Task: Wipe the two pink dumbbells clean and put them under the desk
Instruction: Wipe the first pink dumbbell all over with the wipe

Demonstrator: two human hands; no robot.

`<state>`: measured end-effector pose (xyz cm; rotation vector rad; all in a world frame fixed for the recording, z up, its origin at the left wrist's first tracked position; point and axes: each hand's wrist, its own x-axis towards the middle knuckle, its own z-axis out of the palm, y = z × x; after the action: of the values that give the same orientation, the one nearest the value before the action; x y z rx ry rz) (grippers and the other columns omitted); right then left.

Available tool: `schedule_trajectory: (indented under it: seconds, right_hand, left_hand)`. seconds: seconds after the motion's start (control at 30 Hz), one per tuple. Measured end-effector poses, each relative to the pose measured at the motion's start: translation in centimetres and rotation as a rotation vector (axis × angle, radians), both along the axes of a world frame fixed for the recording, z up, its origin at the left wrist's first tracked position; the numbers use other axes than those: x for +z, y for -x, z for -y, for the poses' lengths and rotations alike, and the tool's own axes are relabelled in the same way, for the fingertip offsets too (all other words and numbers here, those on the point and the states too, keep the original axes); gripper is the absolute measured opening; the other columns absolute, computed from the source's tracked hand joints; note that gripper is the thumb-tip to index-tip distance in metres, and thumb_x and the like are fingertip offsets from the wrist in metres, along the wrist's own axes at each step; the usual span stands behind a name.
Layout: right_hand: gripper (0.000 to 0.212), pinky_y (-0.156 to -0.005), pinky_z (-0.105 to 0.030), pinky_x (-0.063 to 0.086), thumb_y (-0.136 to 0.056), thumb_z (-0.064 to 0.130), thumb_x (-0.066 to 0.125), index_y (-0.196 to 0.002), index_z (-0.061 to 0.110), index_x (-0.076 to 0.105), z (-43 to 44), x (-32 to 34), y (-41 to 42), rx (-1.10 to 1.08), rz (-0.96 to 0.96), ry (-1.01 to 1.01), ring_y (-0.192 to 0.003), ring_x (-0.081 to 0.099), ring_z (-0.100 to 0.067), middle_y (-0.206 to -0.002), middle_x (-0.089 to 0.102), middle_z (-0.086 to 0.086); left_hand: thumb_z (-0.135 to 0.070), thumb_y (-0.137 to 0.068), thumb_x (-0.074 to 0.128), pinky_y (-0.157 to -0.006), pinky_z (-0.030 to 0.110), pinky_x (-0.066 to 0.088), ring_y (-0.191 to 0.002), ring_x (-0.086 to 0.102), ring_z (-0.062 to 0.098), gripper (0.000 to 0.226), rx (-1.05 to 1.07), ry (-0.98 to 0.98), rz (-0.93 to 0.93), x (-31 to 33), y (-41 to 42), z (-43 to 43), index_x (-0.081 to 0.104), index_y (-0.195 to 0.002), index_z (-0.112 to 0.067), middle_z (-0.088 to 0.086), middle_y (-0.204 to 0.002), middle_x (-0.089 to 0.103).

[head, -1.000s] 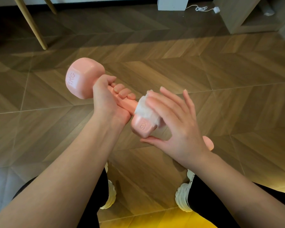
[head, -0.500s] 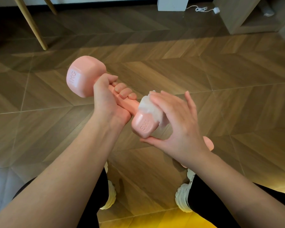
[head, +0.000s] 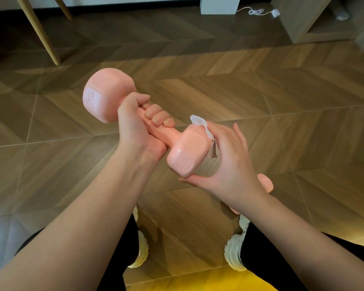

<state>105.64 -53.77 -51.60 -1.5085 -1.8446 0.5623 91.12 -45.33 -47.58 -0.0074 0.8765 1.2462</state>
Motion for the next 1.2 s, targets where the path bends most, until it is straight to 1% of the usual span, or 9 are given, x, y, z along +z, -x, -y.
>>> schedule_trajectory:
  seconds: [0.13, 0.27, 0.4, 0.5, 0.6, 0.7, 0.8, 1.03, 1.2]
  right_hand:
    - [0.082, -0.120, -0.050, 0.019, -0.070, 0.042, 0.085, -0.136, 0.017, 0.042, 0.1, 0.1, -0.4, 0.041, 0.045, -0.207, -0.136, 0.045, -0.013, -0.143, 0.050, 0.000]
    - [0.088, -0.113, -0.058, 0.029, -0.067, 0.031, 0.090, -0.138, 0.019, 0.039, 0.0, 0.3, -0.4, 0.050, -0.031, -0.147, -0.137, 0.041, -0.007, -0.145, 0.047, 0.003]
    - [0.086, -0.104, -0.052, 0.042, -0.066, 0.025, 0.089, -0.138, 0.012, 0.043, 0.3, 0.3, 0.0, 0.028, -0.111, -0.160, -0.134, 0.043, -0.008, -0.141, 0.045, 0.009]
    - [0.082, -0.107, -0.052, 0.038, -0.066, 0.019, 0.088, -0.135, 0.013, 0.044, -0.1, -0.1, -0.4, 0.032, 0.054, -0.289, -0.132, 0.048, -0.018, -0.140, 0.051, -0.005]
    - [0.076, -0.112, -0.056, 0.030, -0.069, 0.013, 0.083, -0.134, 0.018, 0.043, -0.4, -0.6, -0.6, 0.071, 0.271, -0.390, -0.130, 0.052, -0.023, -0.140, 0.052, -0.005]
    - [0.085, -0.117, -0.058, 0.020, -0.065, 0.012, 0.083, -0.137, 0.021, 0.040, -0.1, -1.1, -0.3, 0.084, 0.336, -0.312, -0.133, 0.049, -0.020, -0.143, 0.050, -0.001]
    - [0.092, -0.120, -0.049, 0.012, -0.061, 0.020, 0.089, -0.139, 0.021, 0.040, -0.2, -1.6, -0.2, 0.016, 0.261, -0.125, -0.136, 0.043, -0.014, -0.139, 0.054, 0.004]
    - [0.089, -0.111, -0.053, 0.034, -0.071, 0.036, 0.086, -0.144, 0.014, 0.040, 0.3, -0.2, 0.0, 0.198, 0.059, -0.125, -0.143, 0.036, -0.017, -0.152, 0.039, -0.003]
    - [0.096, -0.103, -0.024, 0.037, -0.062, 0.042, 0.090, -0.144, 0.024, 0.042, 0.1, 0.0, 0.5, 0.051, -0.075, 0.115, -0.120, 0.042, 0.010, -0.134, 0.046, 0.021]
  left_hand:
    - [-0.014, -0.089, 0.042, -0.040, 0.022, 0.027, -0.039, 0.022, 0.009, 0.033, 0.019, -0.045, 0.057, 0.1, -0.2, 0.2, 0.029, -0.059, -0.020, -0.008, -0.049, 0.021]
    - [-0.017, -0.090, 0.043, -0.043, 0.022, 0.027, -0.041, 0.022, 0.010, 0.032, 0.034, -0.093, 0.052, 0.1, -0.3, 0.3, 0.031, -0.060, -0.019, -0.008, -0.049, 0.023]
    - [-0.025, -0.090, 0.053, -0.047, 0.022, 0.036, -0.048, 0.038, 0.013, 0.023, 0.038, -0.056, -0.011, 0.0, -0.7, 0.3, 0.040, -0.074, -0.015, 0.001, -0.063, 0.043]
    - [-0.030, -0.090, 0.059, -0.059, 0.026, 0.045, -0.059, 0.047, 0.017, 0.024, -0.013, 0.004, -0.051, -0.2, -0.8, 0.2, 0.043, -0.092, -0.013, 0.003, -0.072, 0.046]
    - [-0.029, -0.092, 0.060, -0.052, 0.022, 0.047, -0.052, 0.046, 0.013, 0.022, -0.071, 0.069, -0.089, -0.5, -1.0, 0.2, 0.046, -0.088, -0.013, 0.000, -0.064, 0.044]
    - [-0.027, -0.094, 0.061, -0.044, 0.017, 0.038, -0.043, 0.038, 0.009, 0.028, -0.033, 0.141, -0.058, -1.1, -0.9, 0.2, 0.042, -0.075, -0.018, -0.005, -0.053, 0.040]
    - [-0.029, -0.095, 0.061, -0.041, 0.019, 0.032, -0.039, 0.032, 0.008, 0.032, -0.004, 0.132, -0.083, -1.4, -0.8, 0.2, 0.039, -0.073, -0.020, -0.008, -0.049, 0.035]
    - [-0.029, -0.096, 0.058, -0.038, 0.017, 0.030, -0.039, 0.027, 0.007, 0.033, 0.013, 0.099, -0.080, -0.9, -0.7, 0.1, 0.037, -0.072, -0.021, -0.009, -0.048, 0.031]
    - [-0.026, -0.095, 0.059, -0.040, 0.021, 0.030, -0.039, 0.028, 0.008, 0.034, 0.011, 0.106, -0.097, -1.1, -0.8, 0.2, 0.037, -0.070, -0.020, -0.008, -0.048, 0.032]
